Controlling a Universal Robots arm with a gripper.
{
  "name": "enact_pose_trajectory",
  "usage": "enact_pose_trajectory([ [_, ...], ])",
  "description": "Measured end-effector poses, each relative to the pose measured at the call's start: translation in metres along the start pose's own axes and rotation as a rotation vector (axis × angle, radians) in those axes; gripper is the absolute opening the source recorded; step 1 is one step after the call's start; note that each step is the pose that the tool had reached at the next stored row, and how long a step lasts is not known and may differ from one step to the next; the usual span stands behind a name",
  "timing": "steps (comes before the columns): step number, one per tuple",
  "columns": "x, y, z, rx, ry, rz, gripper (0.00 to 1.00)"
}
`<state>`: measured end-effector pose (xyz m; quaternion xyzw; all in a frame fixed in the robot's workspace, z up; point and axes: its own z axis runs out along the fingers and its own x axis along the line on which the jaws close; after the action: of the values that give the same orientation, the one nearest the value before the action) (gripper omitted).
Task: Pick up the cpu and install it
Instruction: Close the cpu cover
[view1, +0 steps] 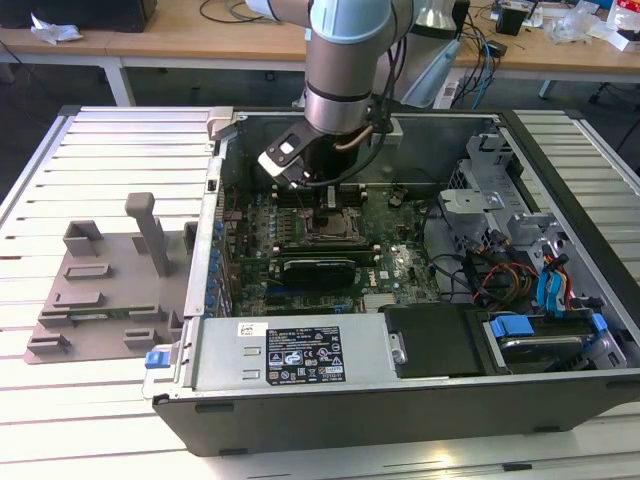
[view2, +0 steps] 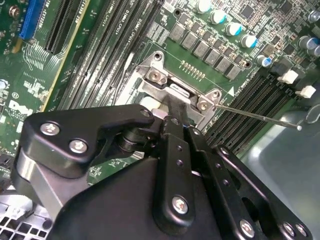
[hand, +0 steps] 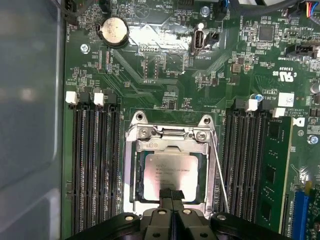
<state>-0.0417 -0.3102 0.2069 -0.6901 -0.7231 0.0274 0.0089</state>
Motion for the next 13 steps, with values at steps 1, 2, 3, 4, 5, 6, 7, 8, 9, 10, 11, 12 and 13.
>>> enact_pose_trajectory([
  [1,0.0000,-0.0001,0.0009,0.0000,-0.0001,0.000,0.11],
  [2,0.0000,-0.0001,0.0013,0.0001,-0.0002,0.000,0.11],
  [3,0.0000,-0.0001,0.0018,0.0002,-0.0002,0.000,0.11],
  [4,0.0000,-0.0001,0.0023,0.0003,-0.0004,0.000,0.11],
  [5,0.0000,0.0003,0.0026,0.0006,-0.0005,0.000,0.11],
  [6,-0.0001,0.0019,0.0027,0.0003,-0.0003,0.000,0.11],
  [7,-0.0002,0.0052,0.0025,0.0000,-0.0008,0.000,0.11],
  [8,-0.0003,0.0073,0.0024,0.0001,-0.0007,0.000,0.11],
  [9,-0.0003,0.0082,0.0022,0.0000,-0.0006,0.000,0.11],
  [10,-0.0003,0.0090,0.0020,-0.0002,-0.0002,0.000,0.11],
  [11,-0.0003,0.0099,0.0017,-0.0004,0.0001,0.000,0.11],
  [12,-0.0003,0.0107,0.0014,-0.0004,0.0002,0.000,0.11],
  [13,-0.0006,0.0125,0.0001,0.0006,-0.0005,0.000,0.11],
])
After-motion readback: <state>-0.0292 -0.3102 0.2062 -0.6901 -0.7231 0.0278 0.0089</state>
